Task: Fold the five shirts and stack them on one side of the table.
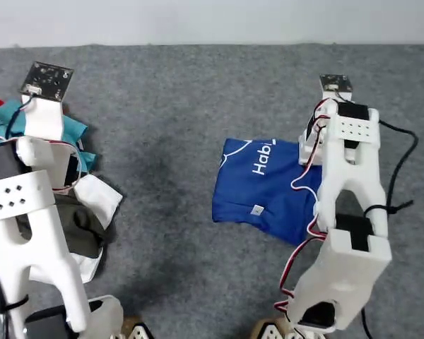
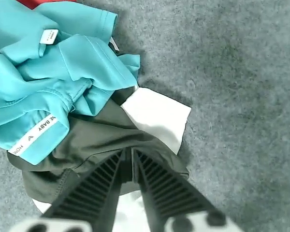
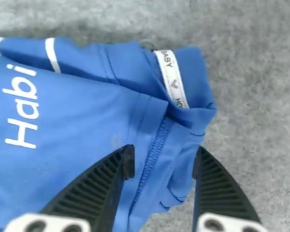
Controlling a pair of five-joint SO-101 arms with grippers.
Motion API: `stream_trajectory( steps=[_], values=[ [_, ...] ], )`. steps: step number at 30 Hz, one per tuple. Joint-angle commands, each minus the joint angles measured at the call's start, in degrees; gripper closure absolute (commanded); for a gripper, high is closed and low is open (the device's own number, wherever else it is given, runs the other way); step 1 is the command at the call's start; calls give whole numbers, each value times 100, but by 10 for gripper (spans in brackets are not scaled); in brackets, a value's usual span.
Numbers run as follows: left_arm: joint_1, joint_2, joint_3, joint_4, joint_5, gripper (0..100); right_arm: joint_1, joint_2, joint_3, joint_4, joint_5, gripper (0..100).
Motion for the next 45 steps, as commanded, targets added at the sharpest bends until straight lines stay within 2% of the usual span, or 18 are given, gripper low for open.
stream_trajectory(
  steps=[1, 30, 33, 38, 45],
  values=[
    [-18, -202, -13, -35, -44, 986, -40, 48, -299, -92, -79, 794],
    [0, -202, -4, -18, -18, 986, -268, 514, -624, -259, -53, 795],
    [0, -202, -4, 0, -18, 986, -268, 725, -642, -365, -26, 845],
    [0, -202, 4, 9, -9, 986, -268, 1200, -949, -418, 475, 972],
    [9, -246, 400, -18, -9, 986, -13, 1209, -1521, 40, 519, 990]
  ],
)
